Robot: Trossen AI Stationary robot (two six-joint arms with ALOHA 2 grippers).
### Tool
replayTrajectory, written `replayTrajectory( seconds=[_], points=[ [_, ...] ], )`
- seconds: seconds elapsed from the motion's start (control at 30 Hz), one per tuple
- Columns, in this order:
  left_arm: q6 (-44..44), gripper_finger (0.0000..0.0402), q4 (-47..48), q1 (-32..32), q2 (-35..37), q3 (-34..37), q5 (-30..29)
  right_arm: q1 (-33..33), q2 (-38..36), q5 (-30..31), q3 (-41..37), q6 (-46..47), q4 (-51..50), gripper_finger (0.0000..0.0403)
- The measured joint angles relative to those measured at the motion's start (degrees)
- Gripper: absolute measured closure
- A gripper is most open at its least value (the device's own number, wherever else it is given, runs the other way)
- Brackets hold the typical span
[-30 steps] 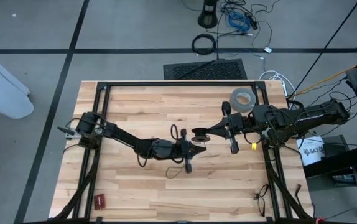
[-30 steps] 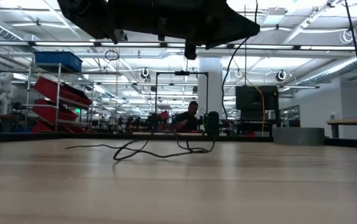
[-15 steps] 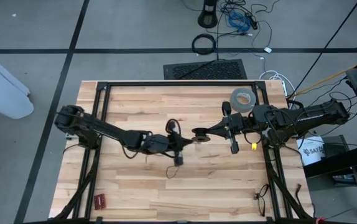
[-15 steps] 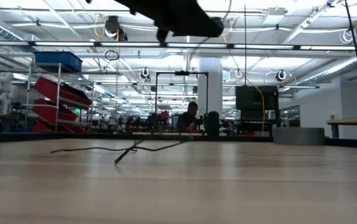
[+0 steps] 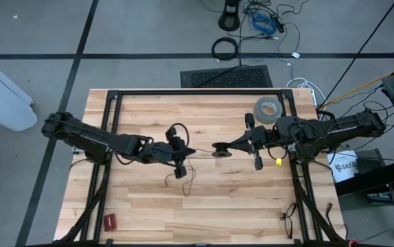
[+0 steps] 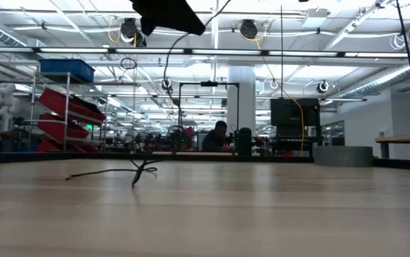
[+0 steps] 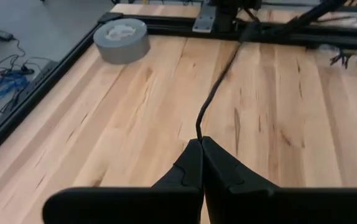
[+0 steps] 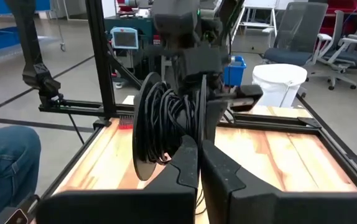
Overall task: Coil cords
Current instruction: Coil the black wire onto the spool
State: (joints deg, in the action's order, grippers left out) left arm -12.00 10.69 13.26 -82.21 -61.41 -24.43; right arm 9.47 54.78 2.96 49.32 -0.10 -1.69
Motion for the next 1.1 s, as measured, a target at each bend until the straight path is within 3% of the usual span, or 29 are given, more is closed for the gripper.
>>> replayTrajectory(
  seconds=[0.57,0.83,1.1],
  points=[
    [-4.9,0.0401,1.8,-0.6,9.6,-0.2,2.5,-1.1,2.3,0.3,0.0,-2.3,-2.7,0.0403],
    [-8.5,0.0401,0.5,-0.9,9.0,-3.1,3.2,-4.1,8.9,6.1,0.0,-4.2,-1.9,0.0403],
    [-8.6,0.0401,-5.6,-1.8,6.8,-3.6,3.2,-5.7,15.0,7.6,0.0,-5.5,6.8,0.0403]
  ],
)
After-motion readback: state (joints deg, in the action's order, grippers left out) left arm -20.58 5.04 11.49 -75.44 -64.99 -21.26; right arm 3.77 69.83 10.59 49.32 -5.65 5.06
